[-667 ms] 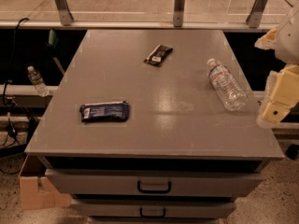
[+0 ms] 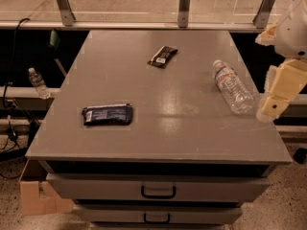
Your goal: Place water bottle upright
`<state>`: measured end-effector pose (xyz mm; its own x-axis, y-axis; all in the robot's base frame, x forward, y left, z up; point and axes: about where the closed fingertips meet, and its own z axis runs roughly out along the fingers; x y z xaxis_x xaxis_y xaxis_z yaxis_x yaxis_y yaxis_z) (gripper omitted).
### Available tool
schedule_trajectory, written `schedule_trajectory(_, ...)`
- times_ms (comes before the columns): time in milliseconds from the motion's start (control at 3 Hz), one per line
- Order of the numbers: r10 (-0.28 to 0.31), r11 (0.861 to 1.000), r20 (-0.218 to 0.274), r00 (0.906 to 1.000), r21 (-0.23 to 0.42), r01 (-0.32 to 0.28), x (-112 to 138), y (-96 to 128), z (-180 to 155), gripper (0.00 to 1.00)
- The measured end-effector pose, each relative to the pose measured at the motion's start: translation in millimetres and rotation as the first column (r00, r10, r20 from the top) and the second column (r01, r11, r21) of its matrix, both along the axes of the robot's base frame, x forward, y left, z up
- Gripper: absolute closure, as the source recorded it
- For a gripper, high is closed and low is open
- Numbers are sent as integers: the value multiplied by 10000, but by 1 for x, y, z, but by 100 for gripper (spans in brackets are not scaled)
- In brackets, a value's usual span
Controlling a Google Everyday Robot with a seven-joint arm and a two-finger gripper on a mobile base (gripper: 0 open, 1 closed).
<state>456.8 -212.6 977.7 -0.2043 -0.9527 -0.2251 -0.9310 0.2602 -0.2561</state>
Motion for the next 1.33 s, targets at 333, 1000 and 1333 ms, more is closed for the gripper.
schedule_trajectory(333, -306, 9992, 26, 9995, 267, 305, 49, -1, -5, 0)
schedule_trajectory(1000, -1925, 9797, -31, 9813, 558, 1923, 169, 2, -43, 0)
schedule_trajectory(1333, -3177, 9470, -260, 9478, 409, 3186, 198, -6, -70, 0)
